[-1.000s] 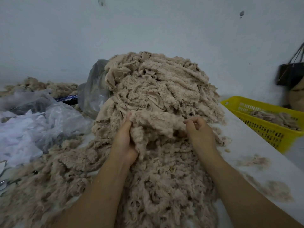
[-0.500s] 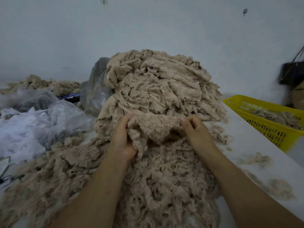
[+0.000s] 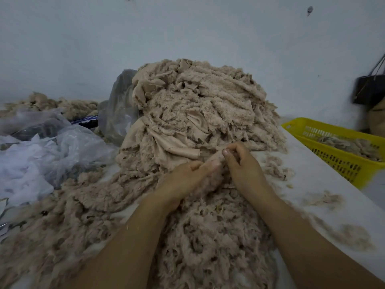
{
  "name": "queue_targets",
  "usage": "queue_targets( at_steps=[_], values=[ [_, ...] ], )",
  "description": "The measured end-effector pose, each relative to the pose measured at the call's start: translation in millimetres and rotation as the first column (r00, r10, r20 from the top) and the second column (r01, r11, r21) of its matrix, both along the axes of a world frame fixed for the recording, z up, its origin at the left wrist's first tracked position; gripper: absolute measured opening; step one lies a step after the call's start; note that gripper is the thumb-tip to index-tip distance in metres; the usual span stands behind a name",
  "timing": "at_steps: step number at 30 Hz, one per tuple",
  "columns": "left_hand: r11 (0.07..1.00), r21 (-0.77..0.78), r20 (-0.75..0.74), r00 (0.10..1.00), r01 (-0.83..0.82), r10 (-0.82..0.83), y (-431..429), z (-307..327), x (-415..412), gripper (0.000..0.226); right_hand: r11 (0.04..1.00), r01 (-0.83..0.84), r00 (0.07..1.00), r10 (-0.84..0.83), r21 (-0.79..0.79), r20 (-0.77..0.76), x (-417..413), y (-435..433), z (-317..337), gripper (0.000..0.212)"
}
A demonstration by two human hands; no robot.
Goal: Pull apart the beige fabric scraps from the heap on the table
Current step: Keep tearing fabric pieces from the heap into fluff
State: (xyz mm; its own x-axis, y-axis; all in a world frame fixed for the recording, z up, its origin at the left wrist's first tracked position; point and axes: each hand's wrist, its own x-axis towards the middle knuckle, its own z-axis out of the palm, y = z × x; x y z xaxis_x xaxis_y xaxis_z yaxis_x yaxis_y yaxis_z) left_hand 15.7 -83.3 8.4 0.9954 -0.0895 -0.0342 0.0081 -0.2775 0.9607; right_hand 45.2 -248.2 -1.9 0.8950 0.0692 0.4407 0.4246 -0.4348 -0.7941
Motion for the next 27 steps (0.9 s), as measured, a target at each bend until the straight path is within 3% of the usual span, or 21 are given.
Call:
queue_targets(
  at_steps=[3,5,7,11,14,17,20,22,25,27],
  values=[
    [0.96,-0.265,-0.03,0.995,0.085,-0.097,5,5,-4,0.044,0.995,0.095,0.993,-0.094,0.007,-0.071,7,-4,-2,0.024],
    [0.81,-0.568,-0.022,0.981,0.146,-0.192,12,12,-7,0.036,0.979,0.201,0.966,-0.192,0.038,-0.172,13,-16,-4,0.027],
    [0.631,-0.769,-0.007,0.986,0.102,-0.167,19,16,-6,0.029,0.962,0.264,0.946,-0.244,0.071,-0.212,14,-28,-4,0.027],
    [0.45,-0.892,-0.063,0.997,-0.035,-0.048,21,15,-1,0.033,0.989,0.134,0.98,-0.123,0.064,-0.156,3,-16,-1,0.034],
    [0.502,-0.864,-0.073,0.997,-0.042,-0.041,20,14,0,0.037,0.995,-0.045,0.998,0.049,0.094,-0.031,-11,7,6,0.039],
    [0.626,-0.78,-0.029,0.999,-0.004,-0.03,11,9,2,0.04,0.979,-0.173,0.982,0.18,0.103,-0.058,-15,12,7,0.05],
    [0.766,-0.643,-0.01,1.0,0.014,-0.027,1,6,0,0.043,0.979,-0.202,0.977,0.203,0.03,-0.069,-14,15,6,0.044],
    [0.841,-0.54,0.028,0.999,0.036,-0.025,-2,3,-1,0.027,0.981,-0.194,0.98,0.193,-0.015,-0.038,-11,15,3,0.051],
    [0.859,-0.511,0.033,0.999,0.014,0.004,-2,1,1,0.019,0.989,-0.147,0.989,0.147,-0.029,-0.024,-9,14,3,0.047],
    [0.822,-0.569,0.0,1.0,-0.017,0.02,0,3,1,0.019,0.99,-0.138,0.99,0.138,-0.033,-0.018,-8,13,3,0.044]
  ],
)
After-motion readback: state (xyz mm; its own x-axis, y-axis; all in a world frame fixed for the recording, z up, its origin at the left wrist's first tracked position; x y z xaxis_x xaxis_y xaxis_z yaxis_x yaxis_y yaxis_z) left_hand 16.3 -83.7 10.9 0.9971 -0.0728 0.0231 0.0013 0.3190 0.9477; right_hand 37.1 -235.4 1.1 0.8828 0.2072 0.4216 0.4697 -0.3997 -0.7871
